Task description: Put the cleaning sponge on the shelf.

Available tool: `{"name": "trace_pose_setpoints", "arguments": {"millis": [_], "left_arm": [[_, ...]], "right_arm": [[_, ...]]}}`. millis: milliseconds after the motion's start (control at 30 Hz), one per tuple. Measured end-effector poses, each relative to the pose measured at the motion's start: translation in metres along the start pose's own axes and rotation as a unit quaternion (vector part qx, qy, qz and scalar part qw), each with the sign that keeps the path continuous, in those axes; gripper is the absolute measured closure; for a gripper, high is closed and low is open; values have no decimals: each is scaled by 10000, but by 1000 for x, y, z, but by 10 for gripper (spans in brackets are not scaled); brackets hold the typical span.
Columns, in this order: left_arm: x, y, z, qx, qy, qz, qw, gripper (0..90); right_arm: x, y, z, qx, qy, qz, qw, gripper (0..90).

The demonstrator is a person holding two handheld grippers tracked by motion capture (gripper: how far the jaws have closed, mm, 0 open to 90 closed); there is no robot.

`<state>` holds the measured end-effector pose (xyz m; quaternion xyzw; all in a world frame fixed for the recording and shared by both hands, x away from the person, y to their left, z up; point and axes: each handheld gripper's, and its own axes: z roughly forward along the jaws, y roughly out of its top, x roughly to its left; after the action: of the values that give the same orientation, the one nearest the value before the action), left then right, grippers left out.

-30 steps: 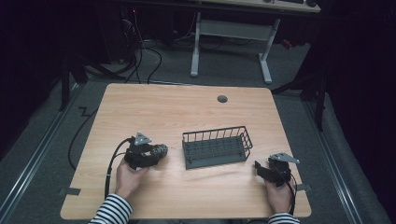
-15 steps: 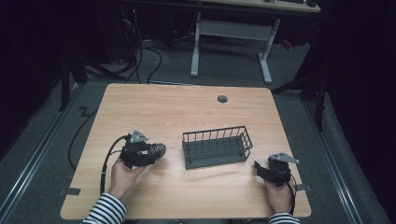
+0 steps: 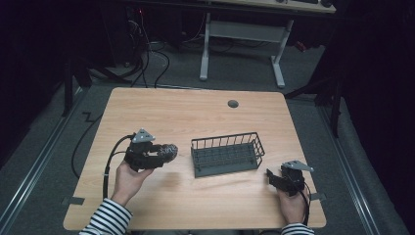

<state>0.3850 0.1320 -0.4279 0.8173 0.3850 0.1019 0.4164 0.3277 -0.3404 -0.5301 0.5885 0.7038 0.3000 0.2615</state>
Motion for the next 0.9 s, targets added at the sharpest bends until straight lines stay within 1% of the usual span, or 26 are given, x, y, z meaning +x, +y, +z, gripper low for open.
{"name": "trace_pose_setpoints", "arguments": {"millis": [33,133,167,200,233,267,300,333,367,400,467,500,600,633,733,767,800,867,900], "left_arm": [[-3,4,-1,-2,-65,11,10000,461],[-6,8,-2,0,-101,55,9999,461],[-9,13,-2,-27,-172,98,9998,461],[-9,13,-2,-27,-172,98,9998,461],[-13,19,-3,-46,-221,164,9996,461],[-13,19,-3,-46,-221,164,9996,461],[-17,26,-3,-91,-282,223,9993,461],[-18,28,-2,-91,-311,227,9992,461],[-18,28,-2,-91,-311,227,9992,462],[-22,35,-1,-110,-357,278,9989,461],[-24,37,-1,-118,-375,304,9988,461],[-27,42,0,-137,-454,327,9983,461],[-30,47,2,-145,-509,362,9979,461],[-32,51,4,-153,-573,365,9976,461],[-34,56,6,-145,-618,392,9972,461],[-37,59,8,-142,-652,436,9968,461],[-37,59,8,-142,-652,436,9968,461],[-42,64,12,-151,-694,519,9961,461],[-44,65,14,-168,-712,526,9959,461]], "right_arm": [[0,0,0,1,1,3,10000,371],[0,0,0,-3,9,-1,10000,370],[-1,0,0,-5,16,0,10000,369],[-1,0,0,-5,17,2,10000,369],[-1,0,0,-5,19,2,10000,368],[-1,0,0,-5,19,2,10000,368],[-1,0,0,-4,20,1,10000,368],[-1,0,0,-5,20,0,10000,368],[-1,0,0,-5,20,0,10000,368],[-1,0,0,-4,22,-3,10000,366],[-1,0,0,-3,24,-2,10000,366],[-1,0,0,-5,25,-3,10000,366],[-1,0,0,-5,27,0,10000,366],[-1,0,0,-6,28,1,10000,365],[-1,0,0,-9,21,-2,10000,365],[-1,0,0,-4,23,-3,10000,366],[-1,0,0,-4,23,-3,10000,366],[0,0,0,-9,17,-3,10000,366],[0,0,0,-2,20,-3,10000,366]]}}
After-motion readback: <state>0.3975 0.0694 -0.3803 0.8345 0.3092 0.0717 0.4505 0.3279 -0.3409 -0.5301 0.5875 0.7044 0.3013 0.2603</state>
